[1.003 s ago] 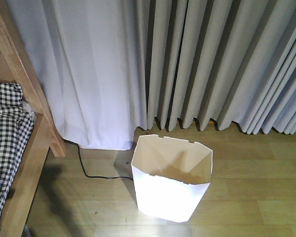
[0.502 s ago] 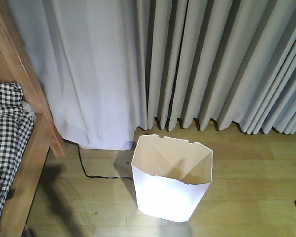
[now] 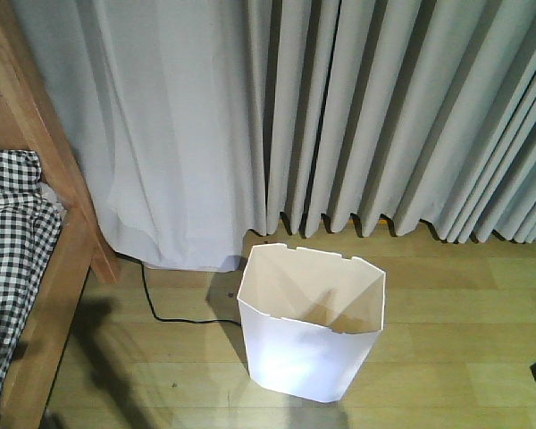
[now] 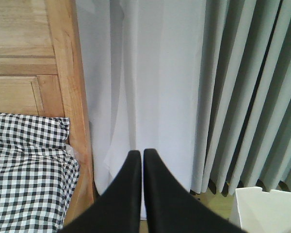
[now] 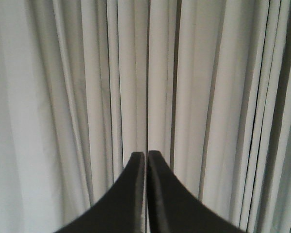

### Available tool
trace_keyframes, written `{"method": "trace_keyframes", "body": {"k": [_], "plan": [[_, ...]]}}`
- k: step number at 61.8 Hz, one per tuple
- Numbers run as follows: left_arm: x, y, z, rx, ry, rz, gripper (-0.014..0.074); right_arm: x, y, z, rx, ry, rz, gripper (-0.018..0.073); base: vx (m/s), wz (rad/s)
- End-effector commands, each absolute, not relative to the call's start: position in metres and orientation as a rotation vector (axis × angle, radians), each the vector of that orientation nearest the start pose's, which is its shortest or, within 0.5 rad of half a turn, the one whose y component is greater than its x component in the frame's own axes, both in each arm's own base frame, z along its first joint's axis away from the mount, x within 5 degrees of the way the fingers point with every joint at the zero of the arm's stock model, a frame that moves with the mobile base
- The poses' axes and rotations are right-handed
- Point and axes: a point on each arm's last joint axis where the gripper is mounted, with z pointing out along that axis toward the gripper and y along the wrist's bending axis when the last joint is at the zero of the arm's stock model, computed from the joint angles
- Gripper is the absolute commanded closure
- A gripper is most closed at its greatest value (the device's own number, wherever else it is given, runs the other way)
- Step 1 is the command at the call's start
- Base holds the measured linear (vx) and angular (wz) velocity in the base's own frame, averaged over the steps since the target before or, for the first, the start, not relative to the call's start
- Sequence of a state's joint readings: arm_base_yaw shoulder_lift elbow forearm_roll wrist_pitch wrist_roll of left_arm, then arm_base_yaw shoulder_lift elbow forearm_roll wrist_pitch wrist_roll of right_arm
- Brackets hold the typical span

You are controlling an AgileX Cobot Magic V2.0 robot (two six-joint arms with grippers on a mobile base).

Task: Move trash bin to bedside with robot

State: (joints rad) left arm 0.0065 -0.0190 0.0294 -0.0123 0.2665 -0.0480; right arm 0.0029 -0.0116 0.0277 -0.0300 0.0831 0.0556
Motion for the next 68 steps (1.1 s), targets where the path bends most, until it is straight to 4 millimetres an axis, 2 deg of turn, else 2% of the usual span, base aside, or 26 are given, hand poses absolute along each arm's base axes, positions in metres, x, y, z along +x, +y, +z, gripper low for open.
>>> {"method": "trace_keyframes", "body": {"k": [1, 68], "plan": [[0.0558, -0.0001, 0.1775, -0.063, 1.705, -0.054, 0.0602, 0.0564, 0.0002, 0.1975, 0.002, 1.519, 0.007, 0.0570, 0.00, 0.00], [0.0558, -0.0001, 0.1775, -0.063, 1.705, -0.054, 0.0602, 0.0564, 0.0002, 0.1975, 0.002, 1.519, 0.007, 0.0570, 0.00, 0.00]]}}
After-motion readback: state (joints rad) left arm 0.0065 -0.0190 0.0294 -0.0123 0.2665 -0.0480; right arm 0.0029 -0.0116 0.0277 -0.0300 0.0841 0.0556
